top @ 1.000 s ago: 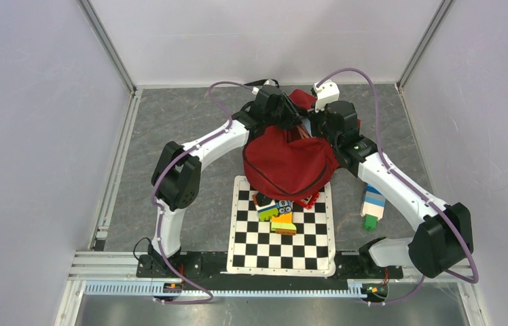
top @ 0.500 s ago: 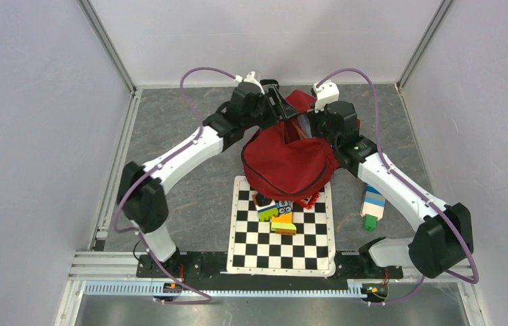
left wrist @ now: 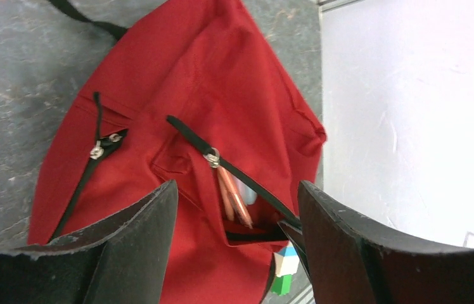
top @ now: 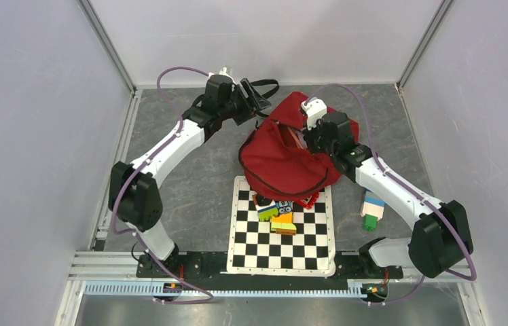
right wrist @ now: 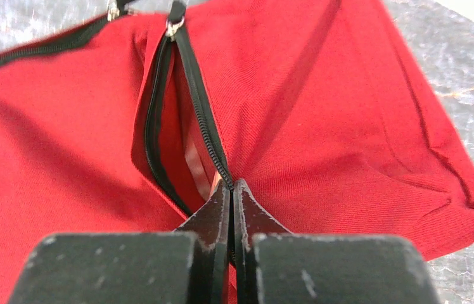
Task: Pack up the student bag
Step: Zip the student bag at the center of the board.
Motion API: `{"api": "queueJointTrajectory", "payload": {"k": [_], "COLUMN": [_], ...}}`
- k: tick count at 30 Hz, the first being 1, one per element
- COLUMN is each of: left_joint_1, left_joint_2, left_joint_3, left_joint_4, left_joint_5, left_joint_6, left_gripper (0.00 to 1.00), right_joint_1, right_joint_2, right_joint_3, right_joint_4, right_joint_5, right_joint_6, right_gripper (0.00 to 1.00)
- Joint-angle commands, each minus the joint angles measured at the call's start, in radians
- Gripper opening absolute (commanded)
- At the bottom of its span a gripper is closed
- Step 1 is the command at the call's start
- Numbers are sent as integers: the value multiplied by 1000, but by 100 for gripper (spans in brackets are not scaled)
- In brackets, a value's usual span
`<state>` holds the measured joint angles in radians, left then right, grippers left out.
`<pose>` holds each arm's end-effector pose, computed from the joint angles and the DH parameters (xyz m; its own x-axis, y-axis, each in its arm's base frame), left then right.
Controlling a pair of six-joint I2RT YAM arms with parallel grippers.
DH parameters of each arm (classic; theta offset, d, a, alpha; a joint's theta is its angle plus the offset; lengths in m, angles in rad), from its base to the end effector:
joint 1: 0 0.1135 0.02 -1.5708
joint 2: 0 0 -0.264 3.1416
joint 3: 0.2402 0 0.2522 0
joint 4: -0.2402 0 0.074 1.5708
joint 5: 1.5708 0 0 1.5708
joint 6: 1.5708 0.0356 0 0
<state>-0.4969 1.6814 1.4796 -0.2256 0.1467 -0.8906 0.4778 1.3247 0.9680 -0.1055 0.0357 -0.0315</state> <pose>0.3496 -0.1955 0.3403 -0.6867 -0.5025 -0.5253 0.0869 0.6607 -0.7456 0.2708 0.1388 0.2914 -0.3822 -0.2333 -0.8941 -0.4434 0.8952 -0.0441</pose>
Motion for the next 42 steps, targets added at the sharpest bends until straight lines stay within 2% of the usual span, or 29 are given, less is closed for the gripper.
{"api": "queueJointTrajectory", "payload": {"k": [1, 4, 7, 11, 15, 20, 31, 35, 42], "left_joint_1": [39, 73, 112, 151, 211, 228, 230, 228, 225], "left_joint_2": [53, 92, 115, 126, 164, 248, 422, 452, 483], "left_joint_3": [46, 62, 53, 53, 41, 86, 138, 137, 134], "left_joint_4": [13, 2, 20, -17, -8, -21, -28, -14, 9], "left_joint_5": [79, 126, 180, 190, 270, 366, 532, 570, 610], "left_joint_6": [-24, -14, 23, 130, 146, 224, 220, 206, 182], "left_gripper": [75, 77, 79, 84, 87, 88, 83, 80, 66], "right_joint_1": [14, 18, 18, 18, 18, 17, 15, 12, 4], "right_joint_2": [37, 72, 97, 115, 169, 314, 727, 779, 830], "right_joint_3": [-17, 1, 46, 156, 308, 513, 1014, 1043, 1029], "right_joint_4": [-71, -102, -138, -190, -223, -243, -420, -434, -451], "right_joint_5": [-117, -149, -171, -161, -135, -153, -168, -173, -195], "right_joint_6": [-48, -53, -55, -50, -7, 92, 151, 180, 210], "right_gripper": [0, 4, 16, 41, 52, 55, 49, 47, 44]}}
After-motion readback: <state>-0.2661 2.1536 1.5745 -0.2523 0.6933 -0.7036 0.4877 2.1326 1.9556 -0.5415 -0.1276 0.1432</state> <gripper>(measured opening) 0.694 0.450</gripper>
